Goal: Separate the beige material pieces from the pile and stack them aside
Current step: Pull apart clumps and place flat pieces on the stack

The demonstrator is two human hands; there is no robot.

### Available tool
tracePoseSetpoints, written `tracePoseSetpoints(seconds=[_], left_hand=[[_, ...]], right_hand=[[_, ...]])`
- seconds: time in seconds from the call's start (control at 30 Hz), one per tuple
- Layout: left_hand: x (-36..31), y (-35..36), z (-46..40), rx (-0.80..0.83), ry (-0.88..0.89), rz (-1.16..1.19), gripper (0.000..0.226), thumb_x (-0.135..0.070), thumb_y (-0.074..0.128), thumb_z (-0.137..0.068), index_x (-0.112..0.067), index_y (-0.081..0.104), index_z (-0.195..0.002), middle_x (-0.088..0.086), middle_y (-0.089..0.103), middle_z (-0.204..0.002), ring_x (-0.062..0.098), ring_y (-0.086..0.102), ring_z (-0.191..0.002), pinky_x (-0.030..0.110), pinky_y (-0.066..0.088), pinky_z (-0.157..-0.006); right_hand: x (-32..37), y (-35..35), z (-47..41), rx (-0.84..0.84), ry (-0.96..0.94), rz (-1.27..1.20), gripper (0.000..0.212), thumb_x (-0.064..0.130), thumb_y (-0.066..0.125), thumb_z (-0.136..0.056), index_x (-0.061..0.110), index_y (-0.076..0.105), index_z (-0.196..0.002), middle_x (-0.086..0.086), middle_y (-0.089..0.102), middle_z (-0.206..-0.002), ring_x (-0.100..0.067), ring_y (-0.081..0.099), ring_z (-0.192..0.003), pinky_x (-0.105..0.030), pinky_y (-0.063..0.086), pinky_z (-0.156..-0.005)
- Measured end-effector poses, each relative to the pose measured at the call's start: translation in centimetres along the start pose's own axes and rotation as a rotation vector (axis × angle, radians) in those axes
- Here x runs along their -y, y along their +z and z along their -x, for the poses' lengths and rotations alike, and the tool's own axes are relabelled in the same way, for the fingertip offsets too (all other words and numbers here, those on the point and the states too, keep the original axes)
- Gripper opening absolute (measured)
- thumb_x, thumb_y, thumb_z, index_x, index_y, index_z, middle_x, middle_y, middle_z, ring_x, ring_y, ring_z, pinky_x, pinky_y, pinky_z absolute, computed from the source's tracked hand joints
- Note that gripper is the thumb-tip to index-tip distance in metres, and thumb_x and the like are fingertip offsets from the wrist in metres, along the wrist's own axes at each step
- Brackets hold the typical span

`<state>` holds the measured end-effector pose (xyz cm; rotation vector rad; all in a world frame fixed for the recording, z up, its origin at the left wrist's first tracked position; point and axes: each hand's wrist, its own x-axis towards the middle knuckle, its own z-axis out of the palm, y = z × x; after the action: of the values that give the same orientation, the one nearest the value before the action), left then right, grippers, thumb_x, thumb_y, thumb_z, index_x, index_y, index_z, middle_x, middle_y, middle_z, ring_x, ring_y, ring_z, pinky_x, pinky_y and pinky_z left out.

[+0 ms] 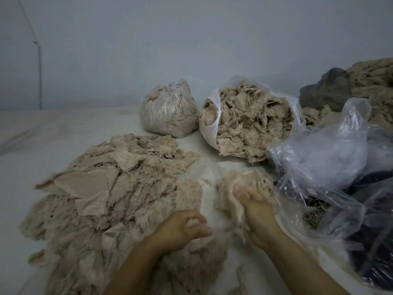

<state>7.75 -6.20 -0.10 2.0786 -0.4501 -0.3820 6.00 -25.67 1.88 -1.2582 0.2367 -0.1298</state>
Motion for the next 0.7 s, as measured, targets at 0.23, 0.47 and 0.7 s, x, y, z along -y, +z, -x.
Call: tracePoseSetpoints(seconds=[0.23, 0.47, 0.7], left_hand=[[-4.4, 1.6, -1.6, -0.262, -0.082, 0.602, 0.029, -0.028, 0.062, -0.088, -0.002, 0.066, -0.099, 0.024, 0.068, -0.101, 0.024, 0.064, -0.086, 0.032, 0.050, -0.075], [-3.5, 0.6, -1.9, -0.496, -0.129, 0.589, 0.022, -0.018, 0.054, -0.095, -0.014, 0.069, -0.080, -0.003, 0.069, -0.067, 0.008, 0.064, -0.061, 0.022, 0.050, -0.057], [-2.9, -2.5, -2.4, -0.777, -0.164, 0.597, 0.019, -0.019, 0.048, -0.098, -0.012, 0.065, -0.095, 0.005, 0.068, -0.082, 0.024, 0.065, -0.076, 0.033, 0.055, -0.067]], right_hand=[[-1.7, 2.1, 2.4, 0.174, -0.012, 0.141, 0.029, 0.021, 0.048, -0.099, -0.004, 0.061, -0.094, -0.017, 0.065, -0.080, -0.010, 0.062, -0.071, -0.020, 0.048, -0.061], [-3.4, 0.7, 4.3, 0.147, 0.051, 0.396, 0.033, 0.022, 0.058, -0.093, 0.014, 0.051, -0.062, 0.009, 0.043, -0.044, -0.004, 0.039, -0.043, -0.016, 0.031, -0.043], [-3.5, -1.7, 4.3, 0.022, 0.015, 0.386, 0.038, 0.023, 0.063, -0.091, 0.014, 0.051, -0.056, 0.000, 0.042, -0.040, -0.008, 0.036, -0.037, -0.019, 0.030, -0.041]])
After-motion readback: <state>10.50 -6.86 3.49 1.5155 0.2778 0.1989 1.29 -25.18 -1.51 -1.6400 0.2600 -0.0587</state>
